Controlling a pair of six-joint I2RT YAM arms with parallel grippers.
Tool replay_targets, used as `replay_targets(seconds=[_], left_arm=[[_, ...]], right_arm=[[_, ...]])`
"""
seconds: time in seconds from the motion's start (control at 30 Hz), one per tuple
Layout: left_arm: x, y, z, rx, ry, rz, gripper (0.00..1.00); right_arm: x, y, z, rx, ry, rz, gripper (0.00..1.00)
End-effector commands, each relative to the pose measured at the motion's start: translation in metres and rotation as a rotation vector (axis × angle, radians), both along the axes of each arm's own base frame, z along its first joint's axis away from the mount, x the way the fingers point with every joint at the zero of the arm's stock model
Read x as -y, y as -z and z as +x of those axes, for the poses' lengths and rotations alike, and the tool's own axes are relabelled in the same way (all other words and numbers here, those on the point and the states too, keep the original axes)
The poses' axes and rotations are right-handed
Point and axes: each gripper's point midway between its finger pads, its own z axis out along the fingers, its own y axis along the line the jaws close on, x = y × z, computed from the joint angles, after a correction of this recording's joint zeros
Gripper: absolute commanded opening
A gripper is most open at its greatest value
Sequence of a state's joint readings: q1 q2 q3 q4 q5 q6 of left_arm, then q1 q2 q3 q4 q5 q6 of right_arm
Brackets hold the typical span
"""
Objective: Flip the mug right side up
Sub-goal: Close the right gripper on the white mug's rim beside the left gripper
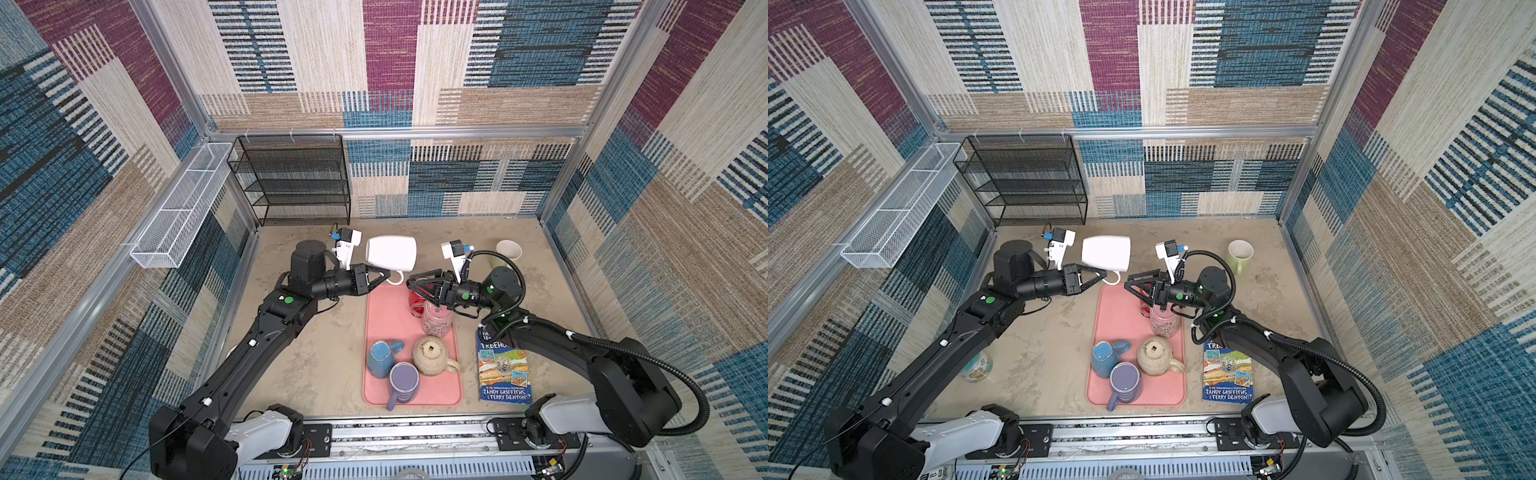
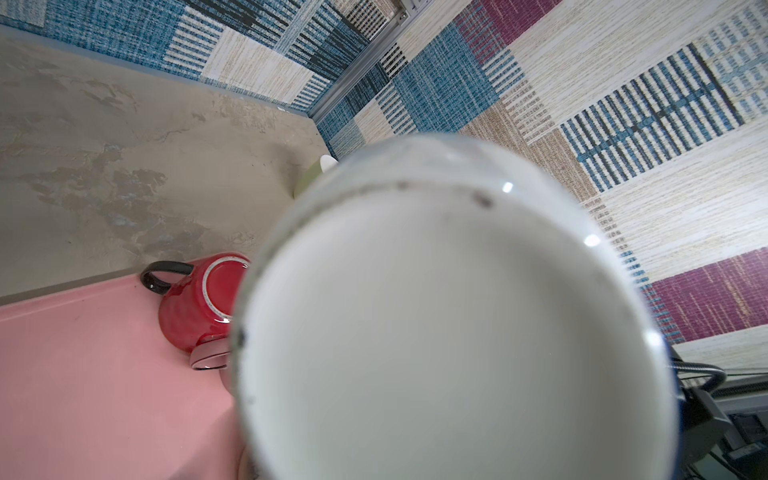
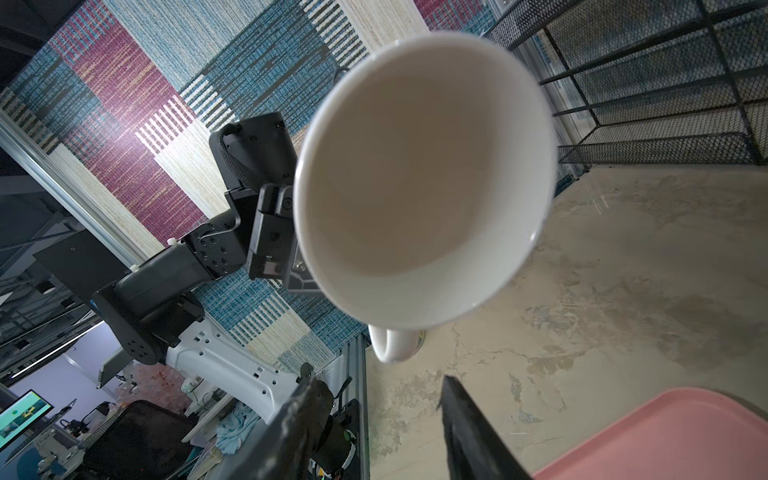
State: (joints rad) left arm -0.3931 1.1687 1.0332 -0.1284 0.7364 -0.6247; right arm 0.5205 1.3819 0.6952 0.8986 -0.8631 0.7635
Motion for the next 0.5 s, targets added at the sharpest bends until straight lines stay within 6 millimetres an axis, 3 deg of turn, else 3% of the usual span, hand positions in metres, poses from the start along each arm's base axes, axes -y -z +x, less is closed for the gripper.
replay_targets(seconds=[0.0,0.47], left_arm=[[0.003,-0.023,-0.001,0.089,0.019,-0.057,0.00],[0.005,-0.023,0.000,0.088,0.024,-0.088,0.00]], right_arm=[[-0.005,-0.014,0.000,0.020,-0.023,0.041,0.45],[-0.018,-0.027,0.010,0.005,-0.037,0.110,0.36]])
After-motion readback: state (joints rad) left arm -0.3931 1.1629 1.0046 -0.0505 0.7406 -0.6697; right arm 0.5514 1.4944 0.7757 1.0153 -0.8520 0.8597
